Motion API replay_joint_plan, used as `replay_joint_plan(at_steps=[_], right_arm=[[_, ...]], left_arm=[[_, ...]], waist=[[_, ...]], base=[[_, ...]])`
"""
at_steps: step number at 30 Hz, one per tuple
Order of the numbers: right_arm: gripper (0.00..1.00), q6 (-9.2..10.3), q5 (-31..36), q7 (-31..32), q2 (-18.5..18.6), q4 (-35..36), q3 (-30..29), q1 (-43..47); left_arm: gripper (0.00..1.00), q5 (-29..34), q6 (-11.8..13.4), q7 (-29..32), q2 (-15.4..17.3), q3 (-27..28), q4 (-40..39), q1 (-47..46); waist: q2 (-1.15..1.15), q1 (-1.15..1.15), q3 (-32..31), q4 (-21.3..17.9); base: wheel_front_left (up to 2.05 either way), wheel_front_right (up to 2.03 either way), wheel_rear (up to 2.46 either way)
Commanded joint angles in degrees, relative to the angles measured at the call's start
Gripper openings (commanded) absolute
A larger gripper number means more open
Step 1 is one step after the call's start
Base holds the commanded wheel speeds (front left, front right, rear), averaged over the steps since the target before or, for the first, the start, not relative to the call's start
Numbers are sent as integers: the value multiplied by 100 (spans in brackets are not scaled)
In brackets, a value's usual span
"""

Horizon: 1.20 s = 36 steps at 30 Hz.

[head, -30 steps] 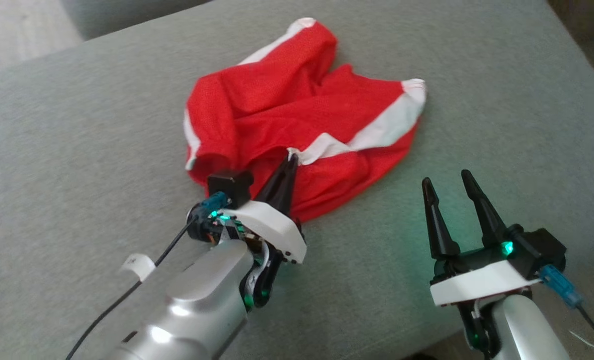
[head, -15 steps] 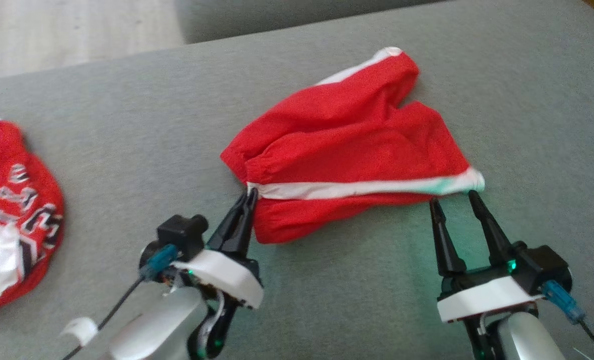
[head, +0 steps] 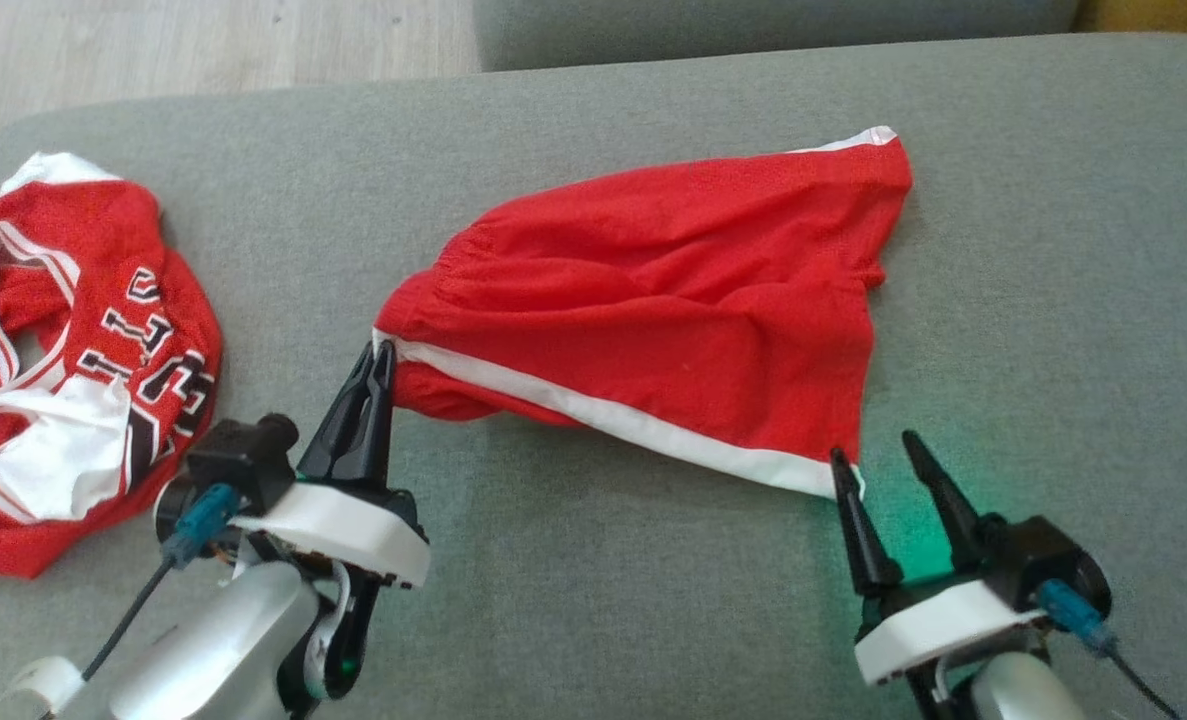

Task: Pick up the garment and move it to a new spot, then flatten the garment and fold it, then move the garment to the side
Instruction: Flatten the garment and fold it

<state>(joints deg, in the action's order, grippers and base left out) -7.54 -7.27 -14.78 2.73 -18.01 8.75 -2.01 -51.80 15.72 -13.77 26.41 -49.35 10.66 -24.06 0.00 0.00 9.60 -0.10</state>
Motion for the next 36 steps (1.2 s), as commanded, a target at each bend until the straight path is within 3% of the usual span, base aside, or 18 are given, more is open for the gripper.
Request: replay_joint_plan(at_steps=[1,9,15,18,27,32,36], right_arm=[[100,5,15,-22,77,1,233,-140],[100,5,-301,-22,303,-774,971,-308],[100,5,-390,-22,402,-926,1109,-460],[0,5,-369,-22,421,-977,1167,-502],[0,5,-119,-22,464,-485,900,-576],[0,5,208,-22,476,520,347,-659],[0,5,364,-22,705,1433,81,-859]], left_arm=[[0,65,32,-89,209,317,-171,-110],[0,150,19,-103,163,375,-141,-151],[0,191,-3,-106,123,356,-113,-169],[0,201,-12,-108,117,349,-103,-155],[0,358,-4,-114,201,419,-262,-238],[0,625,109,-116,402,569,-683,-459],[0,861,95,-29,664,638,-1280,-852]], waist=[[0,0,56,48],[0,0,160,107],[0,0,213,92],[0,0,219,57],[0,0,230,-165],[0,0,185,-418],[0,0,92,-616]], base=[[0,0,0],[0,0,0],[0,0,0],[0,0,0],[0,0,0],[0,0,0],[0,0,0]])
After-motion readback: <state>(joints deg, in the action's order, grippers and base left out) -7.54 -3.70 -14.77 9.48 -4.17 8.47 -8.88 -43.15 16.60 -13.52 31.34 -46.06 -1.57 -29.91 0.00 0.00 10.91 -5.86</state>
